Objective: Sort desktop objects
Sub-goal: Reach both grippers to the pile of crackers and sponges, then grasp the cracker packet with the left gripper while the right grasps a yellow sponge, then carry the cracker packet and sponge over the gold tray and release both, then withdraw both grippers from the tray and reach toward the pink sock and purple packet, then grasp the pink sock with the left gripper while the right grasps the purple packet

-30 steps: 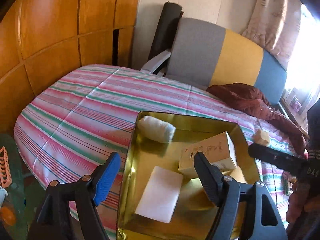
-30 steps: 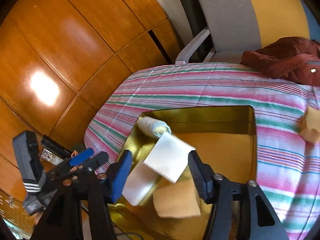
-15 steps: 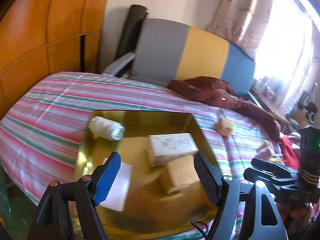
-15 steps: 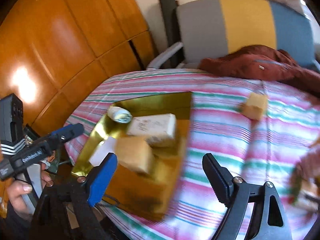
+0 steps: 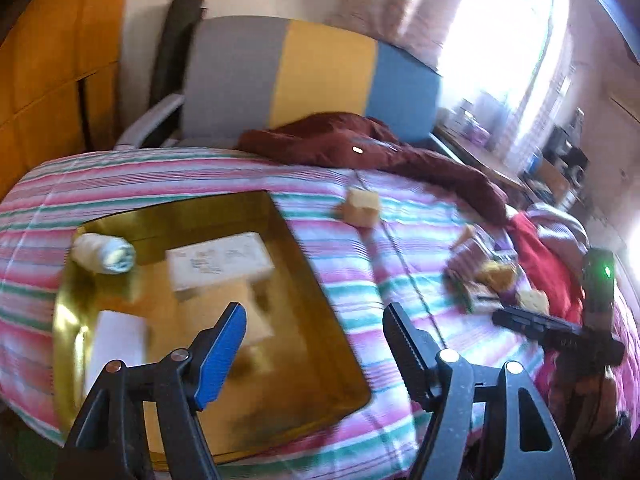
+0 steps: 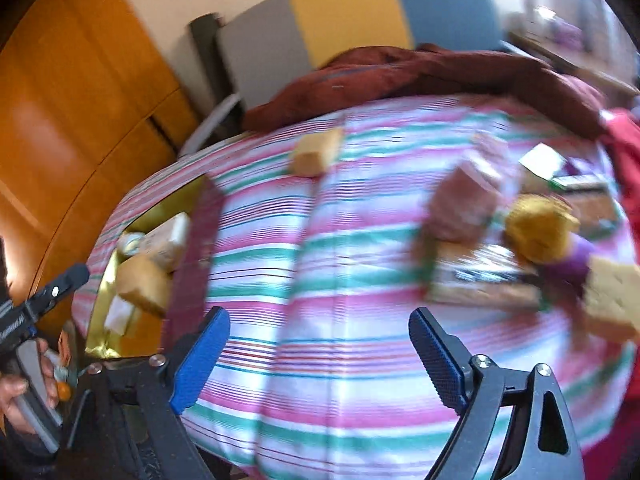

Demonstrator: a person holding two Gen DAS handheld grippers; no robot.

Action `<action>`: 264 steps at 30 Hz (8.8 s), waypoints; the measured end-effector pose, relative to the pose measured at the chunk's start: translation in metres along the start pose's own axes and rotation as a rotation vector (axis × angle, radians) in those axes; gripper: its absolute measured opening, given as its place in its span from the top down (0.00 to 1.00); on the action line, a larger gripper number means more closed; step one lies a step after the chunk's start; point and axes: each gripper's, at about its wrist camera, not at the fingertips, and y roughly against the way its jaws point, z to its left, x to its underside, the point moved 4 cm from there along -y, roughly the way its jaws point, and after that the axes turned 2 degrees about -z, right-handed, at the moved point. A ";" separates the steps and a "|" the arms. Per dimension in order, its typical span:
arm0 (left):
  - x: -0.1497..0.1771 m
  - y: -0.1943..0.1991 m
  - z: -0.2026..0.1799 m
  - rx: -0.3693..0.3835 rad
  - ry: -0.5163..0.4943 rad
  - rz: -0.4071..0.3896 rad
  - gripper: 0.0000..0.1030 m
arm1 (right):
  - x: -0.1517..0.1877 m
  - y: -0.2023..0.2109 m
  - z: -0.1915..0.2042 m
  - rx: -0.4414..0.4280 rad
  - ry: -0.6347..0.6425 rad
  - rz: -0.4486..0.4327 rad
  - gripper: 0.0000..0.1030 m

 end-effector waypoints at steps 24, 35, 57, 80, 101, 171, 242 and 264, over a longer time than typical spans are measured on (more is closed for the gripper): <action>0.029 -0.074 -0.189 0.346 -0.587 0.213 0.31 | -0.036 0.058 -0.158 0.366 0.168 0.213 0.00; 0.033 -0.118 -0.246 0.467 -0.769 0.289 0.31 | -0.025 0.012 -0.173 0.408 0.396 0.412 0.18; 0.032 -0.217 -0.294 0.472 -1.103 0.432 0.33 | -0.021 0.037 -0.191 0.359 0.315 0.330 0.29; 0.049 -0.177 -0.225 0.351 -0.712 0.422 0.54 | 0.000 0.039 -0.175 0.410 0.351 0.361 0.33; 0.065 -0.146 -0.168 0.271 -0.443 0.334 0.55 | 0.009 0.034 -0.121 0.378 0.346 0.339 0.32; 0.034 0.014 0.181 -0.296 0.344 -0.024 0.47 | -0.061 -0.129 0.284 -0.466 0.121 0.221 0.10; 0.014 -0.036 -0.068 0.092 -0.157 0.111 0.47 | -0.013 -0.031 -0.153 0.376 0.348 0.409 0.19; -0.007 -0.122 -0.176 0.262 -0.275 0.221 0.47 | 0.000 -0.010 -0.169 0.223 0.318 0.392 0.55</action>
